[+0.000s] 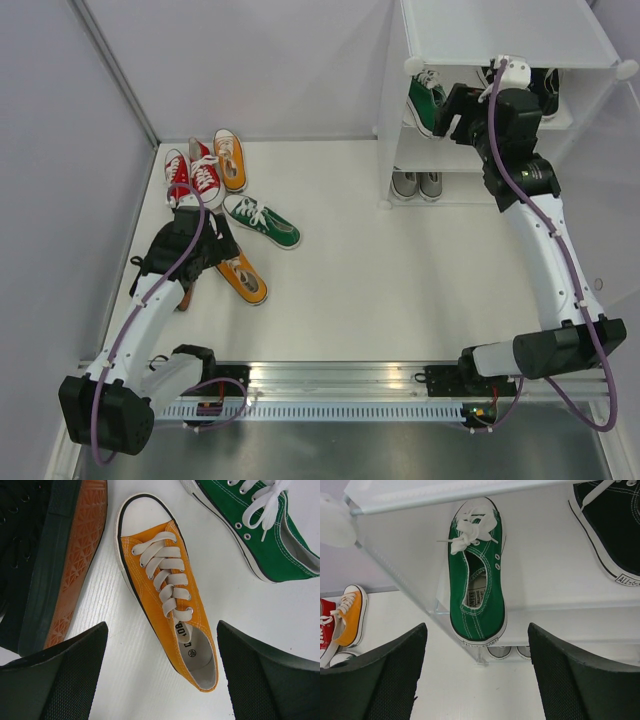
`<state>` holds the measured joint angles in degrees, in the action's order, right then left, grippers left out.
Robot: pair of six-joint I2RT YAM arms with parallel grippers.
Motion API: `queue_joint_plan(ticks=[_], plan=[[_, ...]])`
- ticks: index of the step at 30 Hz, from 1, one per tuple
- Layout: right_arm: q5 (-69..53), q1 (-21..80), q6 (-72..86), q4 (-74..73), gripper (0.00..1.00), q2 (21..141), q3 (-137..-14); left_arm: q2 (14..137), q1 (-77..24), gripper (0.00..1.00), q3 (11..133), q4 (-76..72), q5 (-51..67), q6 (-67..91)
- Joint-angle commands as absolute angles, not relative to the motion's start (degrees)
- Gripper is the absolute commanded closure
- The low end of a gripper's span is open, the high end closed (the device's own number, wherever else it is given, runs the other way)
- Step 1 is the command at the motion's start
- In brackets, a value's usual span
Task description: Place and organize the shoes in the shoe cabinet
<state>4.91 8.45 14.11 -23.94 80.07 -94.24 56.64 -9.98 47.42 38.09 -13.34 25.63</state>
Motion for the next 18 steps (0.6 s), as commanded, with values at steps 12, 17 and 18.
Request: queue_joint_plan(ticks=[12, 17, 18], plan=[[0.26, 7.12, 10.02, -12.22, 0.17, 85.69, -87.45, 56.25, -9.67, 0.08, 47.20, 37.00, -13.10, 23.64], [-2.11, 7.03, 9.05, -10.29, 0.37, 86.92, -88.42, 56.43, -9.67, 0.08, 47.20, 37.00, -13.01, 23.64], [-2.63, 7.03, 8.97, -10.28, 0.42, 87.18, -89.03, 56.43, -9.67, 0.08, 47.28, 37.00, -13.09, 23.64]])
